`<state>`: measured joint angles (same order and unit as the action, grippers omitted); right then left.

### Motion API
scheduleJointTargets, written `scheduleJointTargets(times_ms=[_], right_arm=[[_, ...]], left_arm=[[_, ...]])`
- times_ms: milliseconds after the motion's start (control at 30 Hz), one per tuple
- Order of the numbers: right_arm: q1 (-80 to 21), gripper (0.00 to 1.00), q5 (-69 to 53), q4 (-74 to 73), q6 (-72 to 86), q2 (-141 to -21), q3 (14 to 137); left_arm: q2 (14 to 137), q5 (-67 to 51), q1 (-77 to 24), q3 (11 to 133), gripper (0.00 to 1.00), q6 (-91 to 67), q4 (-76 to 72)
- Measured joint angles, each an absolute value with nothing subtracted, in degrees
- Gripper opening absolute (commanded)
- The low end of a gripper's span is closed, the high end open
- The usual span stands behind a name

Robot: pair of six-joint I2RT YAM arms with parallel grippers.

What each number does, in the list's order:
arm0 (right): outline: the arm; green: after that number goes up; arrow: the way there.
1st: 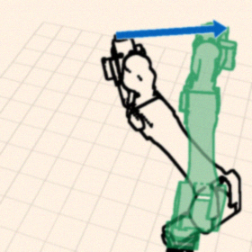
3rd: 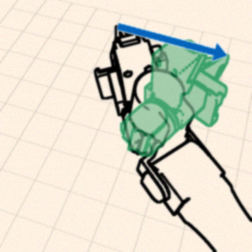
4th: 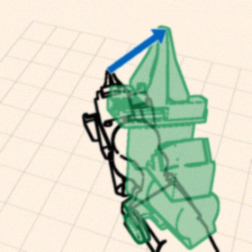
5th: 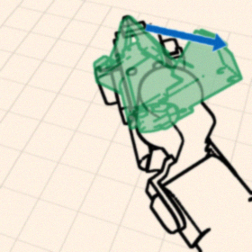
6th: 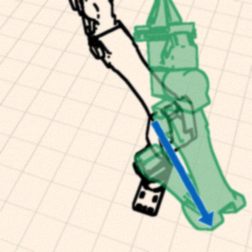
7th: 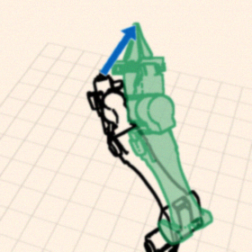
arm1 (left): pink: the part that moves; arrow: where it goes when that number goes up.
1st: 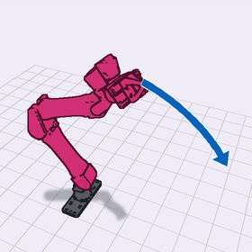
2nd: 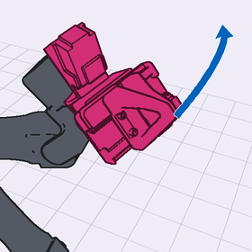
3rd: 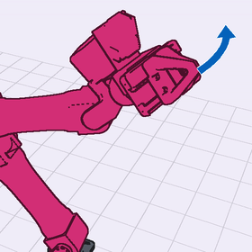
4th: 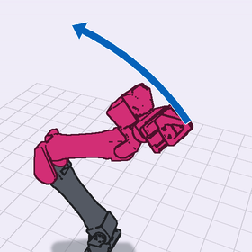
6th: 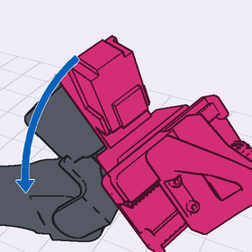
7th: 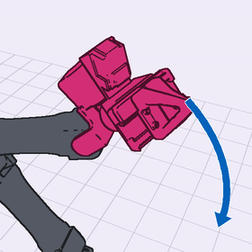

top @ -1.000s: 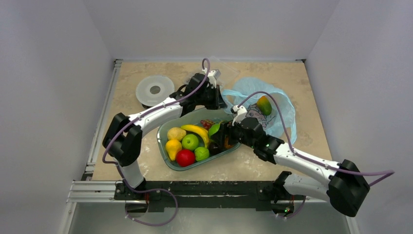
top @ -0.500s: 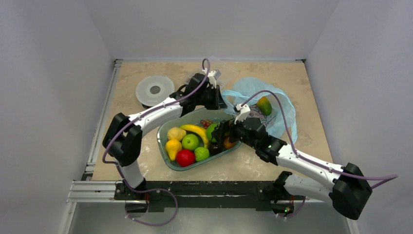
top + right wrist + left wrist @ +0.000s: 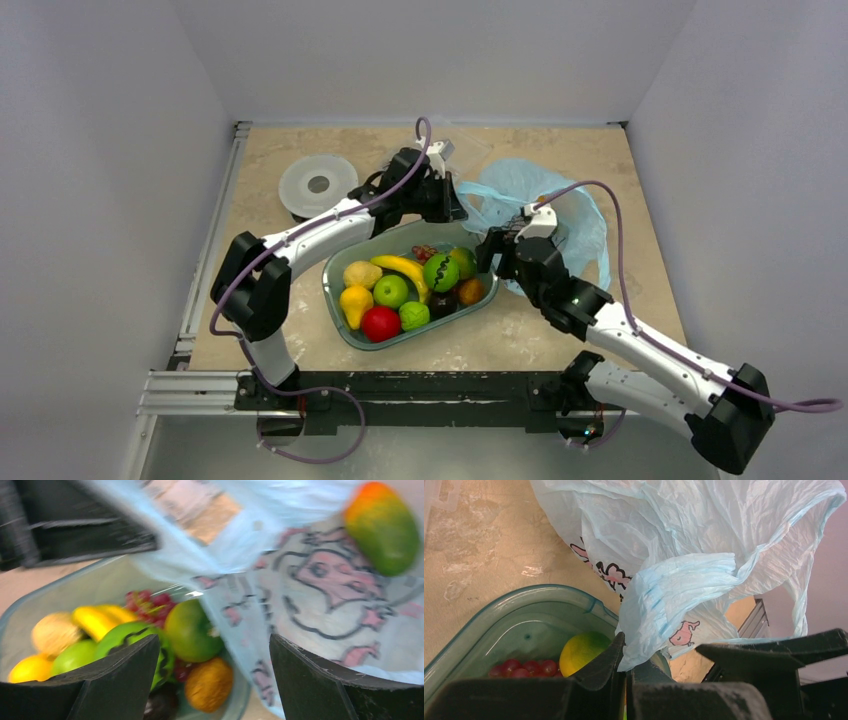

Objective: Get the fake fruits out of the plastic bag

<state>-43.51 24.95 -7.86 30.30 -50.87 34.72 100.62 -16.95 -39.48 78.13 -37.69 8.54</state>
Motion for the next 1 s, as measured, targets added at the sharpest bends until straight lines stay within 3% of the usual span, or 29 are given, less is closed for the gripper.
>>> scheduleJointTargets(times_ms=[233, 500, 667, 1000], right_arm=[[-35.83, 0.78, 35.66, -8.99, 35.27, -54.74, 34.87], [-35.11, 0.80, 46.46, -5.06, 33.78, -71.72, 40.95], [-33.65, 0.74, 50.96, -3.46, 28.16, -76.99, 44.51], [-31.70, 0.73, 52.53, 2.46, 7.20, -86.70, 48.12]], left_arm=[[100.62, -17.54, -39.48, 78.28, 0.00, -37.89, 8.43], [100.62, -18.59, -39.48, 78.28, 0.00, -38.57, 7.77], [100.62, -18.68, -39.35, 78.61, 0.00, -38.22, 8.08], [100.62, -18.79, -38.30, 80.29, 0.00, -35.14, 9.06]])
